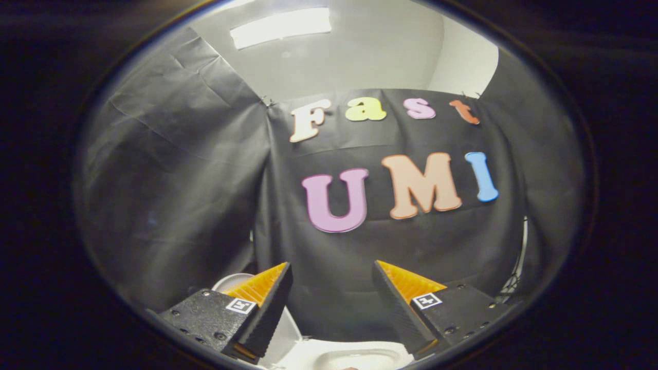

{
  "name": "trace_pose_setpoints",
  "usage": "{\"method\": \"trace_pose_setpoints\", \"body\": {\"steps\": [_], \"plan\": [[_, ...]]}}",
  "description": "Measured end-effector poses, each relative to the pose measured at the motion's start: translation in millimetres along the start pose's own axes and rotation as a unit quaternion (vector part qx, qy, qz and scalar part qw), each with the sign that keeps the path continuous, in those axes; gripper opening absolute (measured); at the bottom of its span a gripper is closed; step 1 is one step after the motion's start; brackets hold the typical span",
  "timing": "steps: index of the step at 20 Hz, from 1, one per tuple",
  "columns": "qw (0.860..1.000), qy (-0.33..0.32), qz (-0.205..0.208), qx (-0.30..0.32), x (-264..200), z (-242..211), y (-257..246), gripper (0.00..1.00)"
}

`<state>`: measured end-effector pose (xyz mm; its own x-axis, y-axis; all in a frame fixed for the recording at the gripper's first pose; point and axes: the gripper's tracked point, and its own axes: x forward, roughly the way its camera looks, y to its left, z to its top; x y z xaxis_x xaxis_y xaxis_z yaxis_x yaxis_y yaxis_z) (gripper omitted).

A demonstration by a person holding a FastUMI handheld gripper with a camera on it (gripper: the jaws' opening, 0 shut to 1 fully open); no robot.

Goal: Open the toilet lid.

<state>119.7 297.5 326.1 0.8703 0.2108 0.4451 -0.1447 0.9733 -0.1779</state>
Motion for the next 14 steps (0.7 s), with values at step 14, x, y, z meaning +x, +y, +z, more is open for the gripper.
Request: {"method": "trace_pose_setpoints", "body": {"steps": [14], "plan": [[0.997,0.070,0.005,0.017,-66,-63,-158,0.89]]}}
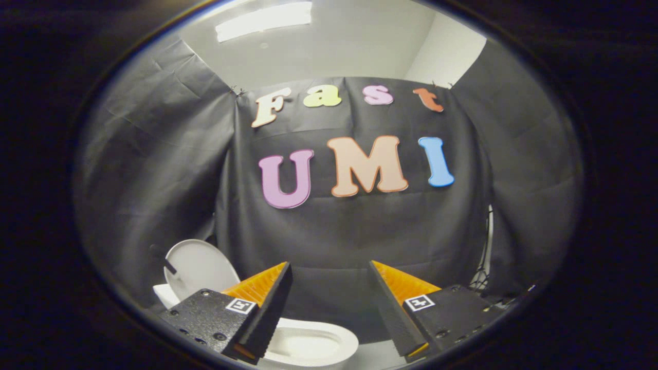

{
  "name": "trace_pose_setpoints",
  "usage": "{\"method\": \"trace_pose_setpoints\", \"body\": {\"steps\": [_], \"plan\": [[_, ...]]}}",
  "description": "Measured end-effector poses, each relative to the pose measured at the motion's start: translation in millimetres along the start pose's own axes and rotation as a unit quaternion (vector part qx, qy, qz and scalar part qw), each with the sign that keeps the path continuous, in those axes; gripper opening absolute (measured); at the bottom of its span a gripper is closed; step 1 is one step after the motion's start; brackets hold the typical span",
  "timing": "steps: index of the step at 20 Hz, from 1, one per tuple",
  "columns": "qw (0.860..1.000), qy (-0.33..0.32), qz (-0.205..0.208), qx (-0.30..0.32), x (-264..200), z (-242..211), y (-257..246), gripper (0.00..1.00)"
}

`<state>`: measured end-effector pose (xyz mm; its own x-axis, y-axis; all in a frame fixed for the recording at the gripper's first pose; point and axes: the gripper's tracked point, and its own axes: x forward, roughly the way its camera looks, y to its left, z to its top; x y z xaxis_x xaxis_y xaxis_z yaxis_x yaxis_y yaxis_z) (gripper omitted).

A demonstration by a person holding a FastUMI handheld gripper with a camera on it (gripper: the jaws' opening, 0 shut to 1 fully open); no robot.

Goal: Open the toilet lid.

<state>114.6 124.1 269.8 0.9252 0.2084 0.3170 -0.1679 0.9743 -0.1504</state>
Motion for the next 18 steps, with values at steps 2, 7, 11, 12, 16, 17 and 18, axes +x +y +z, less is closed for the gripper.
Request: {"method": "trace_pose_setpoints", "body": {"steps": [2,7,11,12,16,17,18], "plan": [[0.999,0.029,0.021,0.017,-4,-25,-28,0.85],[0.996,0.049,0.013,0.075,-8,-69,-113,0.78],[0.993,0.061,-0.014,0.096,-24,-97,-177,0.76],[0.993,0.063,-0.016,0.094,-26,-101,-189,0.76],[0.994,0.086,-0.033,0.065,-33,-109,-237,0.76],[0.993,0.096,-0.037,0.057,-36,-112,-244,0.76],[0.992,0.107,-0.039,0.051,-39,-114,-249,0.76]]}}
